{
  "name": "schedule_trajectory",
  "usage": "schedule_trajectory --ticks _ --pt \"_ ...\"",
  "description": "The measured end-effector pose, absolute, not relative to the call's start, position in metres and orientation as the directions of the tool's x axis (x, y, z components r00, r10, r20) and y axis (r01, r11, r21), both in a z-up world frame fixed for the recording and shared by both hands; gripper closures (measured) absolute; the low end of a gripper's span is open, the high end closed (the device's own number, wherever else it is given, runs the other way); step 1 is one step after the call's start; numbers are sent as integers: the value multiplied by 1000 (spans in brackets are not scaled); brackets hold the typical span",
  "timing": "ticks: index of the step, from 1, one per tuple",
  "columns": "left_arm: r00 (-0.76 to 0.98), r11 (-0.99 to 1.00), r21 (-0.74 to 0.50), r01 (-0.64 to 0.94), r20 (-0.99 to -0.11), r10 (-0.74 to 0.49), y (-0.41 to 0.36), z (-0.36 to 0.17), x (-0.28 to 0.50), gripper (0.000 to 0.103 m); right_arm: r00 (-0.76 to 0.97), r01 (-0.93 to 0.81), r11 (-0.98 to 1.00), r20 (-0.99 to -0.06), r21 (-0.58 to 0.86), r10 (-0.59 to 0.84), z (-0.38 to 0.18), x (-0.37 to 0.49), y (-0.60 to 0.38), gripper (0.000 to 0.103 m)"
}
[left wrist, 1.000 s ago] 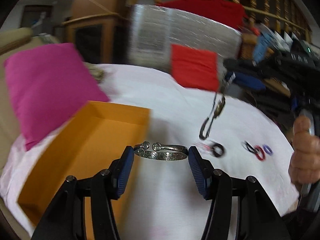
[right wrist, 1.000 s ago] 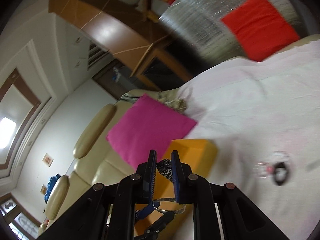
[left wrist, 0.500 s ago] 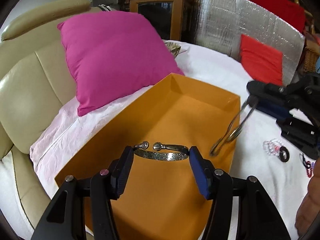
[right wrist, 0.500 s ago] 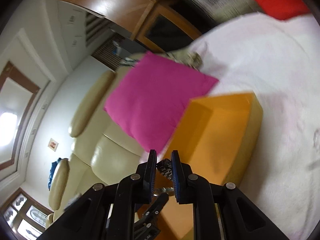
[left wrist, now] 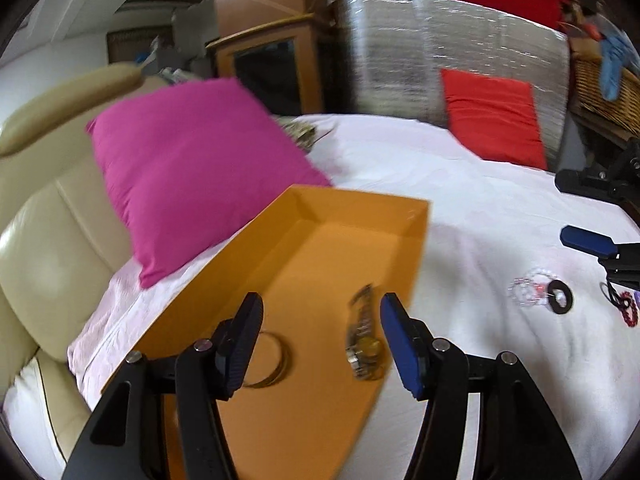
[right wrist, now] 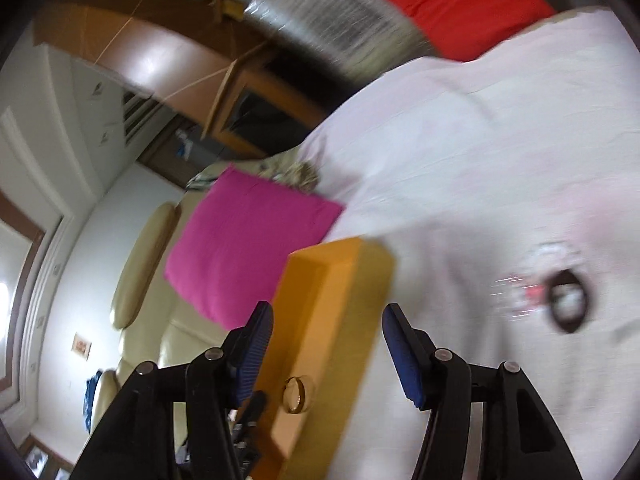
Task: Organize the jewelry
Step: 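Carry bangle and watch into the orange box and open both tools, then grasp the black hair tie with the left tool while the right tool grasps the black cord loop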
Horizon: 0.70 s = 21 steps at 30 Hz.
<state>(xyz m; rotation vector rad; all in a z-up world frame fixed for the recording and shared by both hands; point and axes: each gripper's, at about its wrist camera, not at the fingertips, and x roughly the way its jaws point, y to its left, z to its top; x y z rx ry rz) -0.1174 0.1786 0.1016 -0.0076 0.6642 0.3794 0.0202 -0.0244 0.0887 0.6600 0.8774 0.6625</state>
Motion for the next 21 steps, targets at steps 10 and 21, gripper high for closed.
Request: schedule_trajectory --ticks 10,21 --pt "728 981 45 -187 -664 169 118 90 -77 39 550 -89 704 -554 705 625 85 23 -135 42" --pt "656 998 -51 -37 -755 -14 52 57 -27 39 541 55 703 -613 709 576 55 29 -215 42"
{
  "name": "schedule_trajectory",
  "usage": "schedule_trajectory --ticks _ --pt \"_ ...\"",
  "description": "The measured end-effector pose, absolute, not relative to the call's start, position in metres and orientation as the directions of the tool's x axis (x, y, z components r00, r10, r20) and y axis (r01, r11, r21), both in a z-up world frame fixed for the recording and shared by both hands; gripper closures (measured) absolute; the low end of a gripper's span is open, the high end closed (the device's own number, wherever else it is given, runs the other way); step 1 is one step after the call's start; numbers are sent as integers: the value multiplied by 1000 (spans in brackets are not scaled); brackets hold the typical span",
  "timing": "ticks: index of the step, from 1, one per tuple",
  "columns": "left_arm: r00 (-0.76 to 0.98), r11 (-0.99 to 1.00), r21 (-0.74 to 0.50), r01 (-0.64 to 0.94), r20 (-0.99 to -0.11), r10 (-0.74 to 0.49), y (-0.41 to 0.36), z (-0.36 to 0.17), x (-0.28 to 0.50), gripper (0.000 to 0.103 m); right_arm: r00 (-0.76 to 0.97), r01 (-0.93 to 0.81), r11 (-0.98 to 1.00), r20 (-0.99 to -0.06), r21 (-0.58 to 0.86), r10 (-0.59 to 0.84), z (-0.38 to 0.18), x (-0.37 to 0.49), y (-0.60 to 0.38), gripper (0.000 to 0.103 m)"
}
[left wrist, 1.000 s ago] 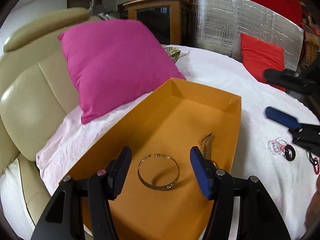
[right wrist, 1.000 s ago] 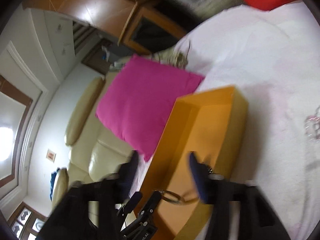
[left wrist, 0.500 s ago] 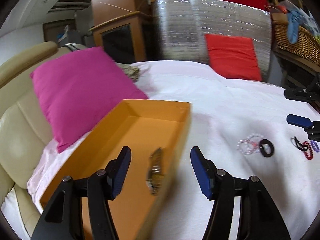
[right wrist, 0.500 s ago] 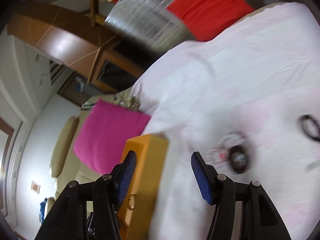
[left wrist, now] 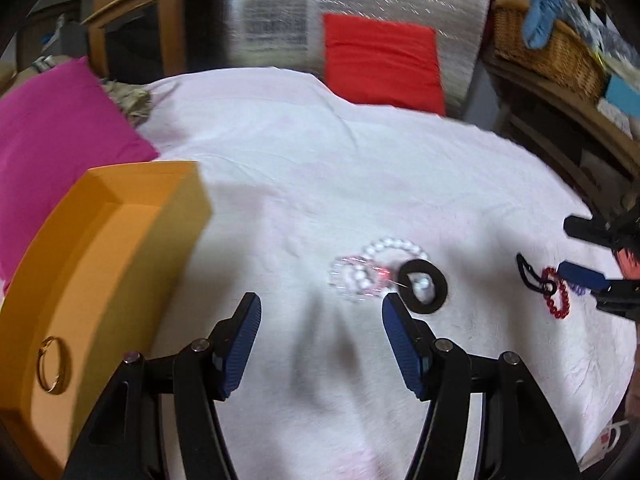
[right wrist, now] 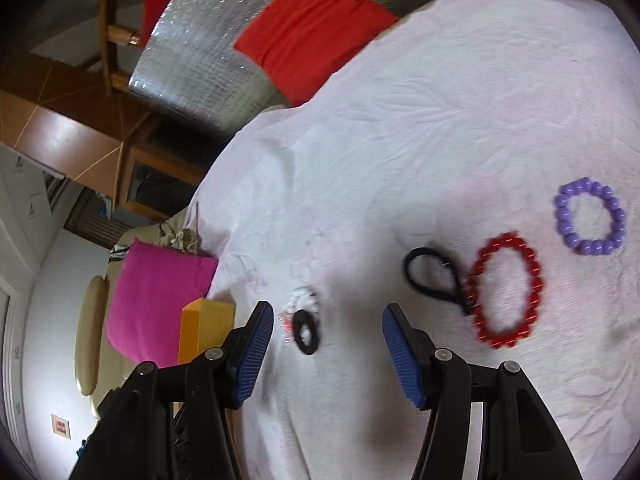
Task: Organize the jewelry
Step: 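Grasp the black hair tie with the left tool while the right tool grasps the black cord loop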
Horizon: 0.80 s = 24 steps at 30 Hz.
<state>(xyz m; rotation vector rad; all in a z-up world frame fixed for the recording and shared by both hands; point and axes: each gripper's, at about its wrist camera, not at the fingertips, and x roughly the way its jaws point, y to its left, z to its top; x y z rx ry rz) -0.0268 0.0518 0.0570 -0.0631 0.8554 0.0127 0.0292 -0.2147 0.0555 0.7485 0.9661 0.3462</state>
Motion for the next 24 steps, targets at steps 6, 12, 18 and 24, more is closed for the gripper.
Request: schedule_trajectory --ticks 6,12,18,24 --pt "634 996 -64 54 -769 -84 26 47 -18 39 563 98 718 -633 689 531 55 34 -246 45" --pt "651 993 -81 86 -750 -117 12 44 -5 39 576 152 710 -645 688 502 45 41 -273 51" --pt "653 991 -71 113 -747 -128 2 34 16 40 560 118 717 -642 687 524 41 52 -266 51" --pt "586 970 -127 209 -777 -229 -10 22 21 89 535 143 744 -683 653 497 35 58 -260 51"
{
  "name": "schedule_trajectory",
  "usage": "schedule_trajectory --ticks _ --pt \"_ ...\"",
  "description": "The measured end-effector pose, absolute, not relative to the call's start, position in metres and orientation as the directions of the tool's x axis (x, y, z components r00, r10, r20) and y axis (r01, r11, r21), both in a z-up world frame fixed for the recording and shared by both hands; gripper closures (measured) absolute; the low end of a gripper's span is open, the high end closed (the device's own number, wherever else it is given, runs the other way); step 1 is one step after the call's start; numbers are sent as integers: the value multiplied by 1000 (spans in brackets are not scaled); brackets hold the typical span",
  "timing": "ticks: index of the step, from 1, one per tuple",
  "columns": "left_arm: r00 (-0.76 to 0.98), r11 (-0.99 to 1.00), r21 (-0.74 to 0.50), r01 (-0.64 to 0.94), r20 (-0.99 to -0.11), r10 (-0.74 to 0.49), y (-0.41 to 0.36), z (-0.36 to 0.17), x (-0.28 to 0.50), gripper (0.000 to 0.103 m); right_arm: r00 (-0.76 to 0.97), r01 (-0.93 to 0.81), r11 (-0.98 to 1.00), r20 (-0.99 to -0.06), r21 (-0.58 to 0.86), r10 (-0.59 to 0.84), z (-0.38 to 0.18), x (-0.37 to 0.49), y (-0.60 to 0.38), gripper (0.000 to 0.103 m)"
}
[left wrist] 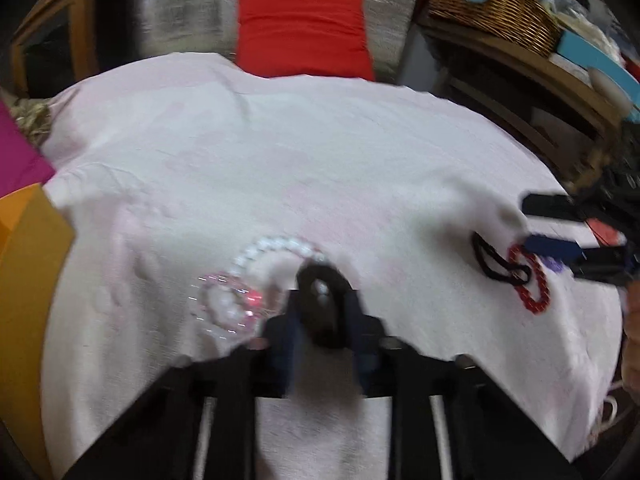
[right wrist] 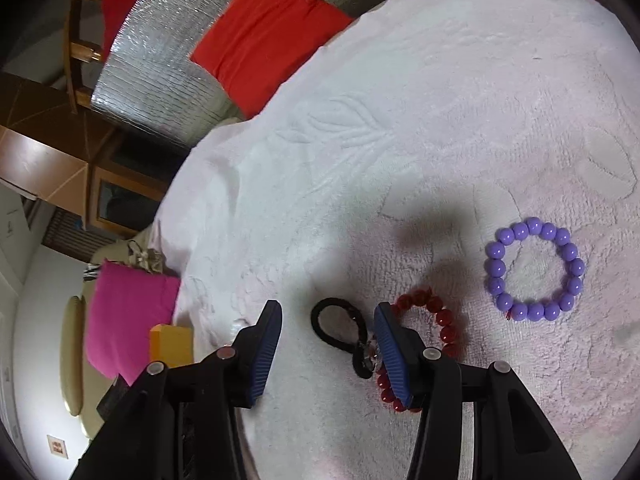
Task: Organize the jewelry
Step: 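Grasp the black hair tie with the left tool while the right tool grasps the black cord loop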
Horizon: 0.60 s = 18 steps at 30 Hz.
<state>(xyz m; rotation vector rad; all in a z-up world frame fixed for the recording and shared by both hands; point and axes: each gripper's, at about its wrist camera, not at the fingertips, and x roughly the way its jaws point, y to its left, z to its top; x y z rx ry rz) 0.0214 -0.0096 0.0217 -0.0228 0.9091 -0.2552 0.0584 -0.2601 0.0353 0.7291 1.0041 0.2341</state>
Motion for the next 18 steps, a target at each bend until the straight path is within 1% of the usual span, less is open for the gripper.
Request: schedule_trajectory --ticks 1,4,7,11,16,18 --pt "573 963 -136 233 -781 -249 -12 22 20 92 537 143 744 -682 653 496 35 59 -261 51" --pt "526 938 -192 288 -787 -323 -16 21 15 93 544 147 739 -678 658 495 35 58 -262 51" --pt "503 921 -219 321 -785 -362 -16 25 8 93 535 149 747 -688 648 491 33 60 -258 51" --pt "506 915 -223 335 -776 -375 -5 32 -4 93 515 192 800 -752 569 411 32 63 -251 51" --pt "509 917 -240 318 -773 -379 16 34 -10 93 491 186 849 -795 494 356 34 58 -244 51" --pt "516 919 -240 312 -769 -376 24 35 -12 93 473 183 866 -814 465 336 32 56 -241 56"
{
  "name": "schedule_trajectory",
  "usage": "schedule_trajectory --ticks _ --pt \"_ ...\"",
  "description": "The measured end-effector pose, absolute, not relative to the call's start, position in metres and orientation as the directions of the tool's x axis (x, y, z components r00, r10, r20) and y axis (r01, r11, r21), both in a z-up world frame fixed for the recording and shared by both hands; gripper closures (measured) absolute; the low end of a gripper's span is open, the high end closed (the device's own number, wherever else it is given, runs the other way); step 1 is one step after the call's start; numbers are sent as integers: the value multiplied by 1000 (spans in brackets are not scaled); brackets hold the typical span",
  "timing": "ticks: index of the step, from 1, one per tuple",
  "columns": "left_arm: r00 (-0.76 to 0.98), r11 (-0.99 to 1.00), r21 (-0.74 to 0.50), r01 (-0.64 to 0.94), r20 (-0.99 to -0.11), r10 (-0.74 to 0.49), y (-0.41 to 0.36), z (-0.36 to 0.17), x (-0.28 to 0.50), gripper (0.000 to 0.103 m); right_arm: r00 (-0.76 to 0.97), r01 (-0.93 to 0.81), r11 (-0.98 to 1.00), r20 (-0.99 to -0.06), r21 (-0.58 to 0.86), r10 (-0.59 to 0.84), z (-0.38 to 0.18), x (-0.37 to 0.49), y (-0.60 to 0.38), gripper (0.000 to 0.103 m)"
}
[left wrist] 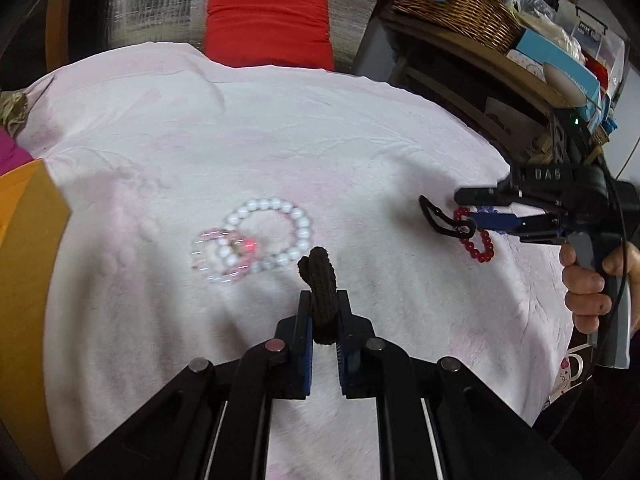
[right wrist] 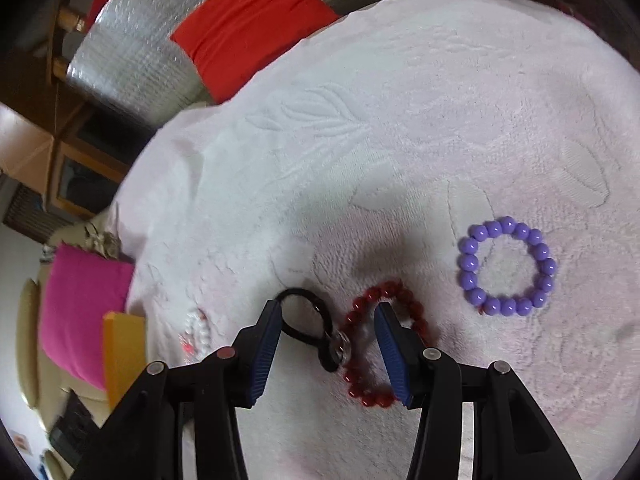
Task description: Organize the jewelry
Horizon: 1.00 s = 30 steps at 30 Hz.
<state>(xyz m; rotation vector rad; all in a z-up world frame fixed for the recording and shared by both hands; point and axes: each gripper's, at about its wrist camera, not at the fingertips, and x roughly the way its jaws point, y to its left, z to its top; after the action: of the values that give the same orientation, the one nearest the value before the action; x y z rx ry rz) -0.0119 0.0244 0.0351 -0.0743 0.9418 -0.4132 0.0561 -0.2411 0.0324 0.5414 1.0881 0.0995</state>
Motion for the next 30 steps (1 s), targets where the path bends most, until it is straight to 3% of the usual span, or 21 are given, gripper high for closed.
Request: schedule_trajectory --ticks 3,5,8,11,15,24,28,30 --pt "530 929 -212 303 -773 -349 32 36 -16 93 455 186 870 -825 456 335 26 57 -239 69" --pt "534 937 -196 289 -780 -328 36 34 -16 93 443 181 890 -842 419 307 23 58 -233 85" --pt "522 940 -198 277 -791 -321 40 32 -15 93 454 164 905 -845 392 284 29 54 -228 95" --pt "516 941 -193 278 -796 -316 44 32 -14 89 481 134 904 -824 405 298 40 48 -228 95" --pt "522 945 -192 265 -795 -308 53 32 -13 73 500 94 866 -775 491 386 51 39 -234 95" --pt "485 946 -172 273 -825 -290 61 26 -15 72 456 16 800 -716 600 528 56 34 -222 95" --pt "492 952 -155 264 -827 -272 60 24 -15 48 405 8 818 -750 576 524 44 34 -208 95" --pt "489 951 -171 259 -826 -282 59 23 -13 48 372 1 833 -774 553 513 36 34 -197 95"
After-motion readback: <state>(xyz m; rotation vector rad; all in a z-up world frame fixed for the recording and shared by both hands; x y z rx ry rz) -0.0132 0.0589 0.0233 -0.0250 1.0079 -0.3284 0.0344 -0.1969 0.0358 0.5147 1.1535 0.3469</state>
